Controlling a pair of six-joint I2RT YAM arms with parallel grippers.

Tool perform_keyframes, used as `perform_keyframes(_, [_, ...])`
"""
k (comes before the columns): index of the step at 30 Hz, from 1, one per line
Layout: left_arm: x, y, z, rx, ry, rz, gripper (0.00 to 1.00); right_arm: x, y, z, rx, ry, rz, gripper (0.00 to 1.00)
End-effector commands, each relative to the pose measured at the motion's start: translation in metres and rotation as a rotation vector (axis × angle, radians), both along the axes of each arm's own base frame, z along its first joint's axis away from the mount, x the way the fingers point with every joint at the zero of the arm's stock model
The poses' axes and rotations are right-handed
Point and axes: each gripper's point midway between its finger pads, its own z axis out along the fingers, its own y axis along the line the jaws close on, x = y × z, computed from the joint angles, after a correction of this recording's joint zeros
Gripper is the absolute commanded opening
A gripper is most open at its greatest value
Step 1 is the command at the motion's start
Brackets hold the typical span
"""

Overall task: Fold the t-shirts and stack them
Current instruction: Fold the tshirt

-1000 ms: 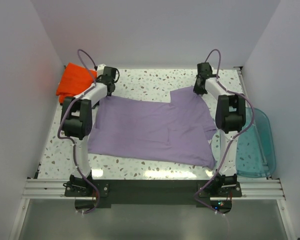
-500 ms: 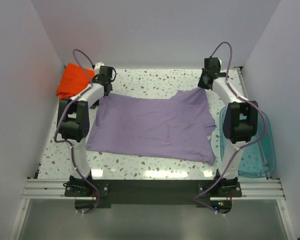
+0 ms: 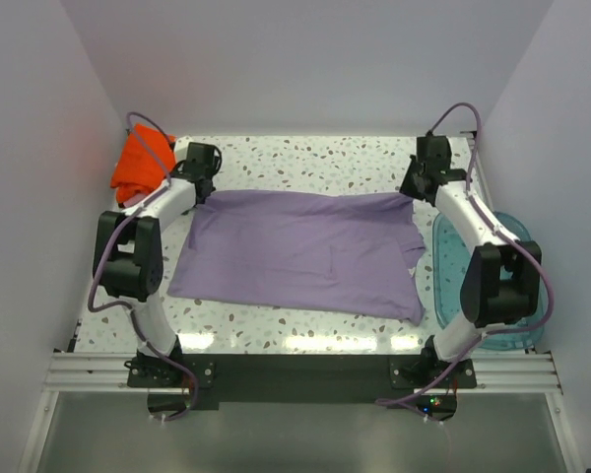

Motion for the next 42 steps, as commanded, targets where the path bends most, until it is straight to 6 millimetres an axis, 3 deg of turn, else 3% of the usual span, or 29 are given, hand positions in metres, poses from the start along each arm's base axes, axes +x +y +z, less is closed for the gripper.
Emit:
perform_keyframes(1, [-0.012,0.012,0.02,-0.019,-0.067,0.073,0.0,-0.016,-0.001,0.025,0.034,-0.073,-0.023,0.0])
perform_keyframes(3, [-0.025,0.014,0.016,-0.027,-0.058,0.086,0.0,-0.031,0.0,0.017,0.045,-0.052,-0.021,0.0])
perform_keyframes(5, [-0.039,0.016,0.013,-0.029,-0.049,0.096,0.0,-0.042,0.001,0.021,0.062,-0.066,-0.023,0.0])
perform_keyframes(6, [-0.043,0.017,0.012,-0.033,-0.049,0.108,0.0,-0.051,0.002,0.012,0.069,-0.043,-0.021,0.0])
perform_keyframes(8, [-0.057,0.02,0.008,-0.032,-0.029,0.128,0.0,-0.062,0.004,0.016,0.091,-0.056,-0.019,0.0])
perform_keyframes(9, [-0.061,0.021,0.007,-0.037,-0.027,0.146,0.0,-0.071,0.006,0.007,0.101,-0.036,-0.015,0.0])
perform_keyframes(11, [-0.075,0.023,0.003,-0.043,-0.014,0.155,0.0,-0.081,0.008,0.01,0.117,-0.051,-0.011,0.0])
perform_keyframes(15, [-0.098,0.022,-0.011,-0.077,0.007,0.183,0.0,-0.107,0.01,-0.008,0.14,-0.008,-0.007,0.0])
perform_keyframes(20, [-0.122,0.021,-0.029,-0.116,0.024,0.196,0.0,-0.128,0.015,-0.016,0.175,-0.004,0.007,0.0])
perform_keyframes(27, [-0.141,0.023,-0.041,-0.16,0.028,0.223,0.0,-0.146,0.024,-0.034,0.232,0.025,0.023,0.01])
perform_keyframes(28, [-0.142,0.023,-0.041,-0.173,0.025,0.223,0.0,-0.148,0.027,-0.035,0.246,0.031,0.033,0.04])
perform_keyframes(29, [-0.145,0.025,-0.039,-0.188,0.004,0.23,0.02,-0.149,0.027,-0.034,0.248,0.026,0.031,0.17])
perform_keyframes(30, [-0.146,0.024,-0.037,-0.206,-0.01,0.224,0.06,-0.152,0.025,-0.036,0.238,0.036,0.023,0.25])
perform_keyframes(31, [-0.143,0.025,-0.027,-0.226,-0.058,0.226,0.19,-0.154,0.024,-0.035,0.234,0.037,0.025,0.33])
perform_keyframes(32, [-0.145,0.026,-0.027,-0.235,-0.067,0.222,0.28,-0.154,0.024,-0.031,0.231,0.025,0.03,0.49])
perform_keyframes(34, [-0.141,0.025,-0.014,-0.253,-0.115,0.198,0.34,-0.155,0.023,-0.024,0.223,0.011,0.04,0.61])
perform_keyframes(38, [-0.137,0.022,0.005,-0.265,-0.173,0.17,0.39,-0.147,0.02,-0.012,0.195,-0.02,0.046,0.63])
perform_keyframes(42, [-0.125,0.003,0.012,-0.282,-0.182,0.093,0.38,-0.127,0.02,-0.011,0.152,0.007,0.058,0.62])
